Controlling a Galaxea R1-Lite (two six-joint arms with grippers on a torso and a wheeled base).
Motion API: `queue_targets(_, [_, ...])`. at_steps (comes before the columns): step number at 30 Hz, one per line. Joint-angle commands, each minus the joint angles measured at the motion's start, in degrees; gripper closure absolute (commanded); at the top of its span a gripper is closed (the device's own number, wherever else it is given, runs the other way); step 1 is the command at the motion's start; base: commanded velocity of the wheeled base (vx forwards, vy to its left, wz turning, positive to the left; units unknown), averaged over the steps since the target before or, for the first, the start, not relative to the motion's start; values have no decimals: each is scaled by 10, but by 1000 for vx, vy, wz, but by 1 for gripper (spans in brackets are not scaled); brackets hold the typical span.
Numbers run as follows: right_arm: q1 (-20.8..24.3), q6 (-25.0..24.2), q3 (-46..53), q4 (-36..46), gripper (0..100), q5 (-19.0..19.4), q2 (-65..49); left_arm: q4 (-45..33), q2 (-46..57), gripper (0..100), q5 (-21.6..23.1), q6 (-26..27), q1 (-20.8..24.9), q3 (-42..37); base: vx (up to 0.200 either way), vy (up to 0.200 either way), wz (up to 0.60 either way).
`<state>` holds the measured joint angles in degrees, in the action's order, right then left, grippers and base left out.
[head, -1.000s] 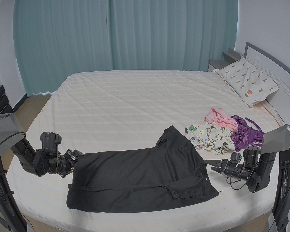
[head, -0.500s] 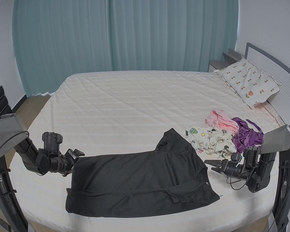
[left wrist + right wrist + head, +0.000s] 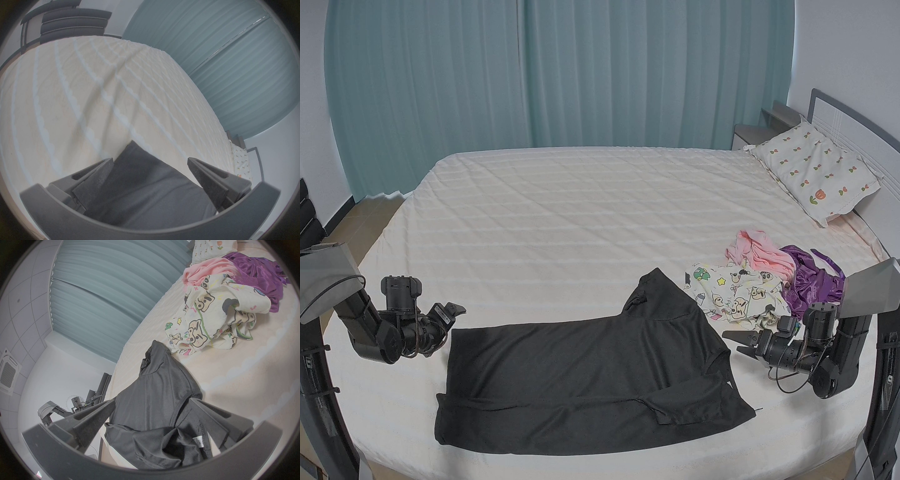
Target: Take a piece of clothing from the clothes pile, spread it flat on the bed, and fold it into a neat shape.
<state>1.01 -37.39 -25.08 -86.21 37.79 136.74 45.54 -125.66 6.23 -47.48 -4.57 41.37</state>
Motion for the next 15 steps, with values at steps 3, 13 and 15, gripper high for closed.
queue_targets(3, [2,-1,0,0,0,1,-2,2,-18,0,6,44,-25,25,0,0,0])
queue_targets(13, [2,-1,-2,0,0,1,-1,49,-101,0,92,160,-36,77,0,0,0])
queue_targets(15, [2,-1,-3,0,0,1,2,53,-110,0,107,187,-39,76,0,0,0])
